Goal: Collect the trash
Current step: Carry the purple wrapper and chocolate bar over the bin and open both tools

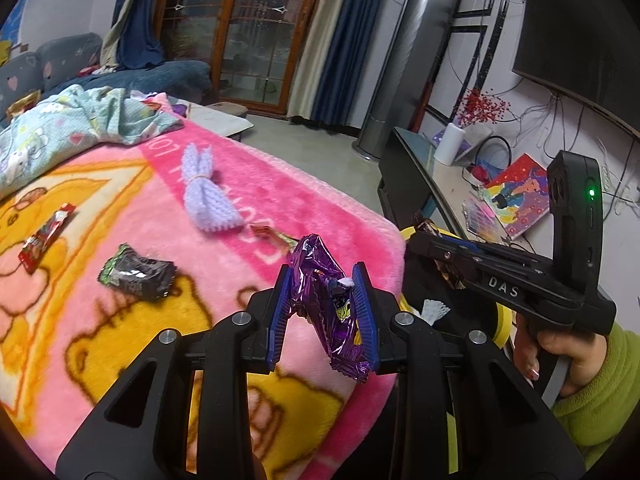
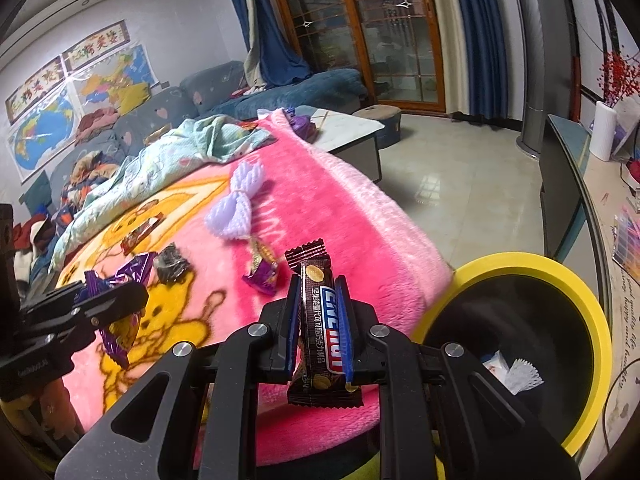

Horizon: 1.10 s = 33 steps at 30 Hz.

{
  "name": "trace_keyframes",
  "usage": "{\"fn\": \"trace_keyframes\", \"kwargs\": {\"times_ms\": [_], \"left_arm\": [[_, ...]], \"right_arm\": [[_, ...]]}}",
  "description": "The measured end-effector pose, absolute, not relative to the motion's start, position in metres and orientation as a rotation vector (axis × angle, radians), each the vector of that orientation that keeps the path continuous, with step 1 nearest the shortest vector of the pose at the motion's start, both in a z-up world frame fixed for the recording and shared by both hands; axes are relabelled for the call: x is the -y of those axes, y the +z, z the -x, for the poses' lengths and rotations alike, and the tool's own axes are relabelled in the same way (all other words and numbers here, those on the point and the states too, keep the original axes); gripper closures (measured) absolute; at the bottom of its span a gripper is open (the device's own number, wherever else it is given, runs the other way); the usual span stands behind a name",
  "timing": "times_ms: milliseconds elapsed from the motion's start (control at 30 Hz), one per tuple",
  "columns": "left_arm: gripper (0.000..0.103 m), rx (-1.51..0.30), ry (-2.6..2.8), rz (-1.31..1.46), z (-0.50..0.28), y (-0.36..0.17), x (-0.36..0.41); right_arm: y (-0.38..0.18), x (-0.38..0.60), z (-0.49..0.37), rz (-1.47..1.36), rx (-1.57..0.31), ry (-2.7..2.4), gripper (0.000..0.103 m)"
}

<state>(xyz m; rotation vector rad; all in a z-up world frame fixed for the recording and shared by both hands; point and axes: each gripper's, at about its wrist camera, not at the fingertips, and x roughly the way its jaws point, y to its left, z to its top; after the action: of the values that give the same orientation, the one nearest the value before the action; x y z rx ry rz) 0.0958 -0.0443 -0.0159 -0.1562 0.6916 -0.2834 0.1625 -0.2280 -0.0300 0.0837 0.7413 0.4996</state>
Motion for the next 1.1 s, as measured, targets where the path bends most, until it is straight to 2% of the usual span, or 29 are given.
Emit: {"fn": "trace_keyframes", "kwargs": {"times_ms": [600, 1100], "left_arm": [[0.079, -0.659, -0.405, 0.067, -0.104, -0.006, 0.099], [0.079, -0.641, -0.520, -0.006, -0.118, -0.007, 0.157]], "right_arm": [[-0.015, 0.275, -0.169, -0.146, -0.684, 0.393, 0.087], [-0.014, 0.350, -0.166, -0.245, -0.650, 0.237, 0.087]]}}
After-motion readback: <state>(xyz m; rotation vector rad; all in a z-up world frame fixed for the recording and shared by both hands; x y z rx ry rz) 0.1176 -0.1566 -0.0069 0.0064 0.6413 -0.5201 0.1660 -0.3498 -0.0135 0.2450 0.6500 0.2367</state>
